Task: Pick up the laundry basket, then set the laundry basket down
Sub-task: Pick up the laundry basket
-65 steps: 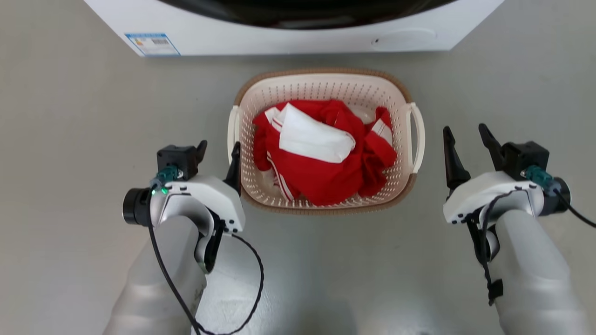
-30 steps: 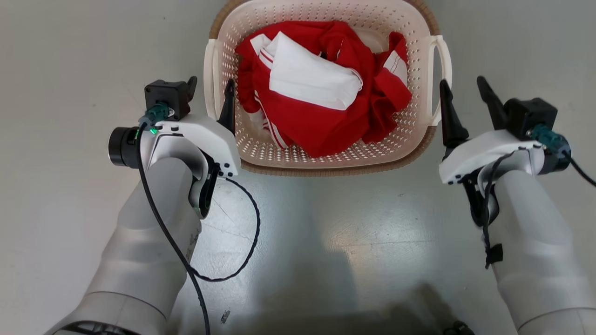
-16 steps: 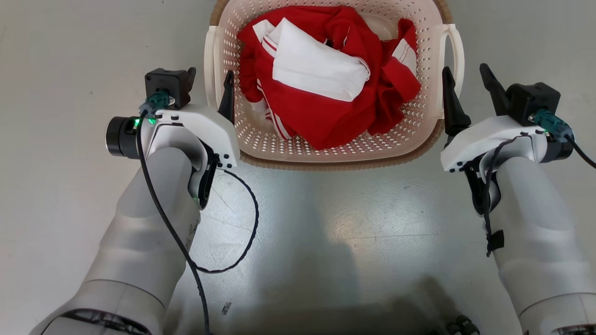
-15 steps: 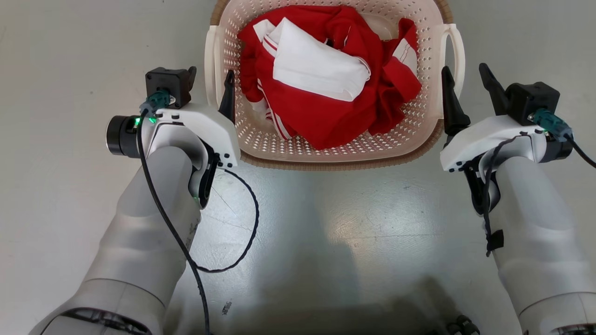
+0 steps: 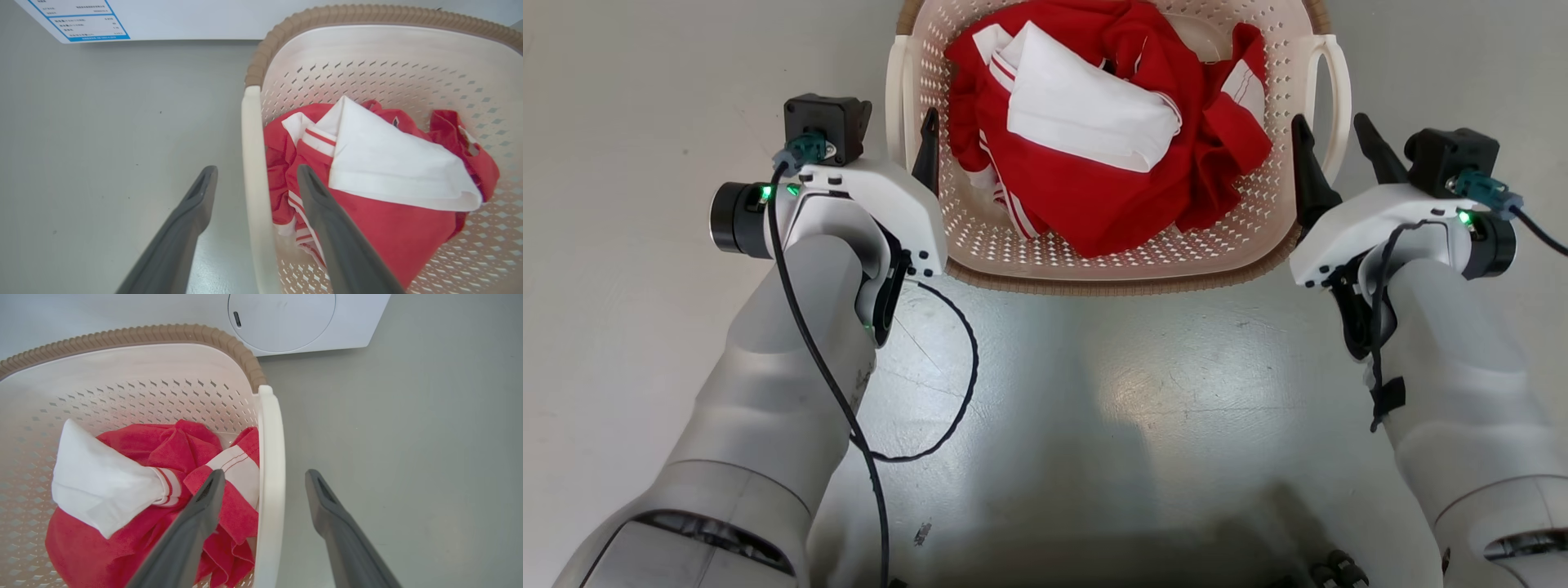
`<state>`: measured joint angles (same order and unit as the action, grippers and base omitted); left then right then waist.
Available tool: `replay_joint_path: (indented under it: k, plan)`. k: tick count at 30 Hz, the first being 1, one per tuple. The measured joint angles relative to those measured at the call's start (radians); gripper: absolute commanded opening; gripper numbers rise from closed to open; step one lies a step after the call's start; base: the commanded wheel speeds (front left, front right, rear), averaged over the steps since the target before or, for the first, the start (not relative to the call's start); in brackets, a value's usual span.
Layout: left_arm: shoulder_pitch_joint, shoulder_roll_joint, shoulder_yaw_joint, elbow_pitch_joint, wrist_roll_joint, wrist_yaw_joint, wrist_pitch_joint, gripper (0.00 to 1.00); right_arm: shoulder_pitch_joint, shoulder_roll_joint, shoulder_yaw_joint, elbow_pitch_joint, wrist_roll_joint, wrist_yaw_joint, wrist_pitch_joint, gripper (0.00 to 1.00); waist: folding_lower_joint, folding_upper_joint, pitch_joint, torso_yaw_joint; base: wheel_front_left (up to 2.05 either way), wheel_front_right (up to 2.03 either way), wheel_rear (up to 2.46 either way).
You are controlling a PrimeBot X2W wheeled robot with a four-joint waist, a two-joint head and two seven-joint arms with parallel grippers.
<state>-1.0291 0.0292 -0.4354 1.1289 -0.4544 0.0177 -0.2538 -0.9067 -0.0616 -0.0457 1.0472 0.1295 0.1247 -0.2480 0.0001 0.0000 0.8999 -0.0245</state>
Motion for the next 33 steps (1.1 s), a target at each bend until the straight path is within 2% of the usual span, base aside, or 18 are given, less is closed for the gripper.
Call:
replay_joint_path:
  k: [19, 21, 33]
  plan:
    - [-0.065, 0.0, -0.132, 0.052, -0.103, -0.001, 0.104, 1.0, -0.097, -0.002, 0.037, 0.152, 0.019, 0.0, 0.0, 1.0, 0.0, 0.0, 0.009, -0.012, 0.0, 0.0, 0.0]
    - [-0.068, -0.001, -0.14, 0.052, -0.114, 0.002, 0.068, 1.0, -0.103, -0.003, 0.054, 0.154, 0.036, 0.0, 0.0, 1.0, 0.0, 0.0, 0.009, -0.009, 0.0, 0.0, 0.0]
    - [-0.072, 0.0, -0.178, 0.077, -0.145, 0.009, 0.063, 1.0, -0.103, -0.004, 0.08, 0.153, 0.057, 0.0, 0.0, 1.0, 0.0, 0.0, 0.014, -0.015, 0.0, 0.0, 0.0]
